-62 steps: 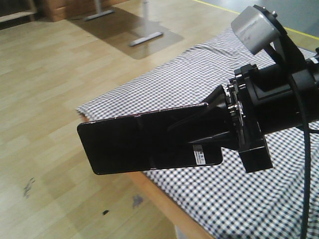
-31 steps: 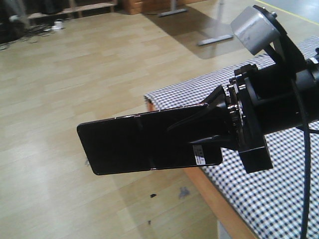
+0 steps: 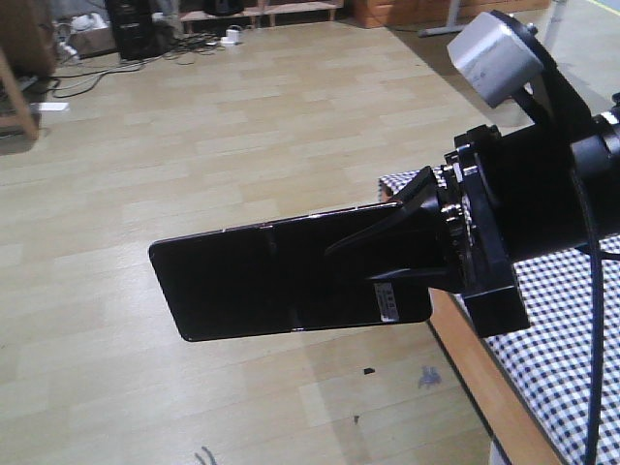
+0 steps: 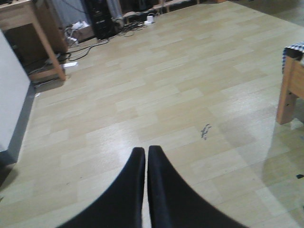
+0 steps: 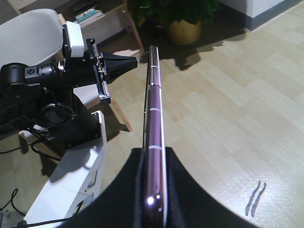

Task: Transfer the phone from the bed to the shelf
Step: 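Hold the phone in the right gripper while the base turns away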

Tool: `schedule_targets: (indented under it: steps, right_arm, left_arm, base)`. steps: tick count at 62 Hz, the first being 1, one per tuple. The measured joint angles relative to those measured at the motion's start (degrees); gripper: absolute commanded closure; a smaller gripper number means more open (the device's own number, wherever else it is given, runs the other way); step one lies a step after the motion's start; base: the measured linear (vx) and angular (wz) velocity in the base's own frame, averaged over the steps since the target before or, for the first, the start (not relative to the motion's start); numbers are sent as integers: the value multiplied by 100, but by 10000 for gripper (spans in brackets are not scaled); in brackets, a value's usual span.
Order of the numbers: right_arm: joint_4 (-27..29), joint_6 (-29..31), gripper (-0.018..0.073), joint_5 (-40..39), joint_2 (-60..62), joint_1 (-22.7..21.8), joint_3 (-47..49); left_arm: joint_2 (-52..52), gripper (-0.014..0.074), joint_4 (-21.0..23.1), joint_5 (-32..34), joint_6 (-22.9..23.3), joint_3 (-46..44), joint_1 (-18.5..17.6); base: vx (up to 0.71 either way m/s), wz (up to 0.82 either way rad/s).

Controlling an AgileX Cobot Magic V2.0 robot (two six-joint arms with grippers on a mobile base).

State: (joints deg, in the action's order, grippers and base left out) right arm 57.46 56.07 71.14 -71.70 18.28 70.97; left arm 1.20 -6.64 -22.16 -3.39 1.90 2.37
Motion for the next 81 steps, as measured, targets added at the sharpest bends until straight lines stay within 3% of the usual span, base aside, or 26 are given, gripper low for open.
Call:
schedule_targets:
  steps: [81]
  right_arm:
    - [0,0,561,5,0,0,0]
  left_arm:
    - [0,595,0,0,0,0,0]
  base:
    - [2,12]
